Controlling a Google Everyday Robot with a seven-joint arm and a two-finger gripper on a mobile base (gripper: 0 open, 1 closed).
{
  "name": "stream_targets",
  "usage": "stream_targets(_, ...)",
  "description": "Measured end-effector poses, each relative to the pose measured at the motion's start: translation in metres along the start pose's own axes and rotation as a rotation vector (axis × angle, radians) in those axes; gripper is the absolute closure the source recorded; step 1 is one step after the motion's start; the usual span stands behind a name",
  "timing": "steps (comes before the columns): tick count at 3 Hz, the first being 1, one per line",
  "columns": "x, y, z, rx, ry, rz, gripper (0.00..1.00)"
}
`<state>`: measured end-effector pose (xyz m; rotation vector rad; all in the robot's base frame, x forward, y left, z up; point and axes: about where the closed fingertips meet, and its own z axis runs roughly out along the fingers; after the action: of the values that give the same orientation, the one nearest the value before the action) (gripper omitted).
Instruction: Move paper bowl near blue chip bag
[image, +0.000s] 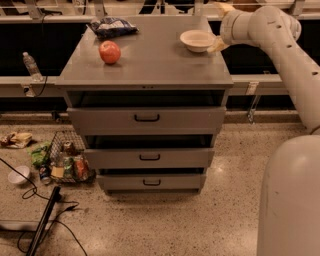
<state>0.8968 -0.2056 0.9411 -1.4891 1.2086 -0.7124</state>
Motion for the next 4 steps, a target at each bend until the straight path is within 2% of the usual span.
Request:
stream_targets(1, 0.002, 0.012, 0.020, -0.024, -0.003, -0.015, 0.33)
stream_targets(4, 0.009, 0.044, 0.057, -0.096, 0.016, -0.021, 0.32)
